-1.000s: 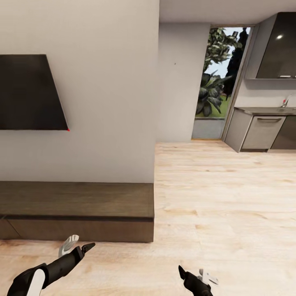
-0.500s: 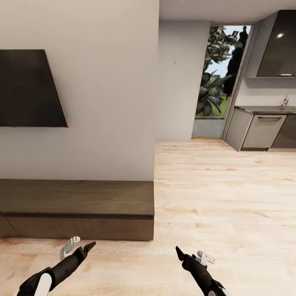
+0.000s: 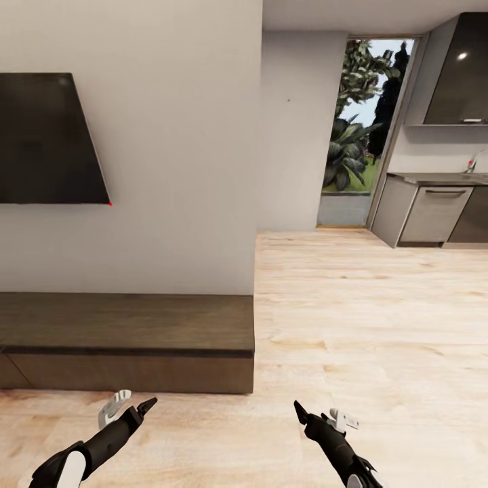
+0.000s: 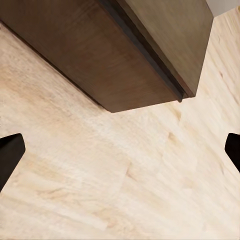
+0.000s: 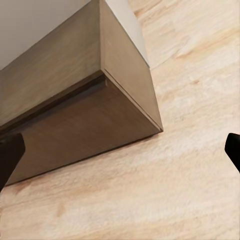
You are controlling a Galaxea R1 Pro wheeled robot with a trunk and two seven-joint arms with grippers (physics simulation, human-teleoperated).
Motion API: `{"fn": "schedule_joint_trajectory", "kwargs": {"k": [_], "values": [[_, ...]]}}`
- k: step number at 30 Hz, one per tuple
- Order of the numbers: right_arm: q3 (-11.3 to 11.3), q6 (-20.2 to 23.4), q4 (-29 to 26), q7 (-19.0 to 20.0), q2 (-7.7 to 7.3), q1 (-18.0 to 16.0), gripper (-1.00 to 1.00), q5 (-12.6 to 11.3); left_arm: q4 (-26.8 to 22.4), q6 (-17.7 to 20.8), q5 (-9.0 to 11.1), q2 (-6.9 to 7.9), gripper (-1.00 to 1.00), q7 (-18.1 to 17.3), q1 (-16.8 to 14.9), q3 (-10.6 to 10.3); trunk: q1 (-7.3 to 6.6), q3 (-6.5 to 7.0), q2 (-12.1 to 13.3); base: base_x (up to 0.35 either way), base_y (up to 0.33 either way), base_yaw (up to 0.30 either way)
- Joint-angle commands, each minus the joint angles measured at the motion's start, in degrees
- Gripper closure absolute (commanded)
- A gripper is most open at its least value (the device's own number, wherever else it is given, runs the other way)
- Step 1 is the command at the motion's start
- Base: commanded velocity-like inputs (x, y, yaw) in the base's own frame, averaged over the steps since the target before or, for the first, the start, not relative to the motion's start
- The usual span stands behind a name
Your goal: Place each of the two pumpkins and all three candles from the living room inside a cabinet in the living room (use any cabinet), then make sure every cabinet is closed, and position the cauldron so it is next to a table in the living room.
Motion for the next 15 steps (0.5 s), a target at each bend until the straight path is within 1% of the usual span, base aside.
{"fn": "schedule_joint_trajectory", "kwargs": {"k": [1, 15], "values": [[0.0, 0.0, -0.02, 0.0, 0.08, 0.0, -1.0, -0.02, 0.01, -0.01, 0.01, -0.02, -1.0, 0.0, 0.0, 0.0, 0.23, -0.18, -0.42, 0.0, 0.0, 0.0], [0.04, 0.15, 0.04, -0.42, 0.44, 0.0, -1.0, -0.15, 0.04, -0.63, 0.09, -0.26, -1.0, 0.01, 0.02, -0.24, 3.3, -2.7, -6.03, 0.0, 0.0, 0.0]]}}
